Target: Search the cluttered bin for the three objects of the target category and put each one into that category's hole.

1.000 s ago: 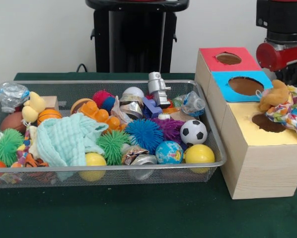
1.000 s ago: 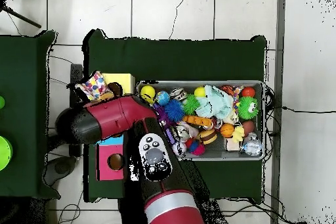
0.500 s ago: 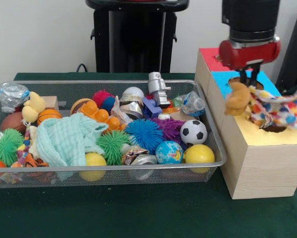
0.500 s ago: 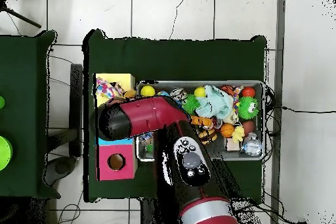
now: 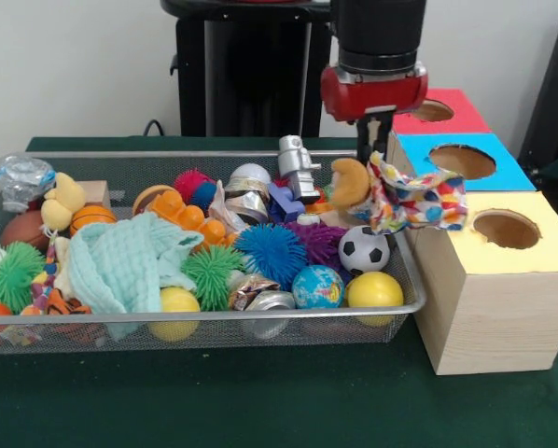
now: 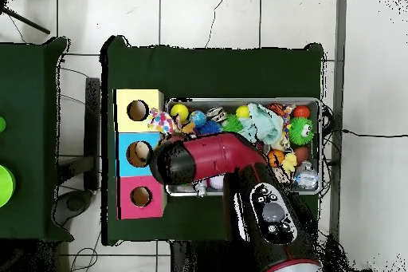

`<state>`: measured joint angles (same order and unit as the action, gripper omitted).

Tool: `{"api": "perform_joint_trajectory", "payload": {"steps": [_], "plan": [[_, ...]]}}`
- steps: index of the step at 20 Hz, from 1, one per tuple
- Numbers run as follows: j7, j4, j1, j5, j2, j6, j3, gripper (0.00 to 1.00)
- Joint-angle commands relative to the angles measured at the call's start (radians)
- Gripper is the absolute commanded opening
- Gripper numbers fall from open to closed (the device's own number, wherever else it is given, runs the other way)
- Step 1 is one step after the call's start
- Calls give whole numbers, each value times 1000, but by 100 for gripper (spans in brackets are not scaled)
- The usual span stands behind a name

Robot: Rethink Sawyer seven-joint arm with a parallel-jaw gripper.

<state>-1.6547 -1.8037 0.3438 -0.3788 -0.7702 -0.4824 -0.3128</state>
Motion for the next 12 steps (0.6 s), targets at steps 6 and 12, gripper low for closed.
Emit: {"api": "perform_joint_trajectory", "payload": {"steps": [6,12], "plan": [[-84,-157,-30,-241,153,261,71,0],[-153,-134,-121,-256,213,386,165,0]]}}
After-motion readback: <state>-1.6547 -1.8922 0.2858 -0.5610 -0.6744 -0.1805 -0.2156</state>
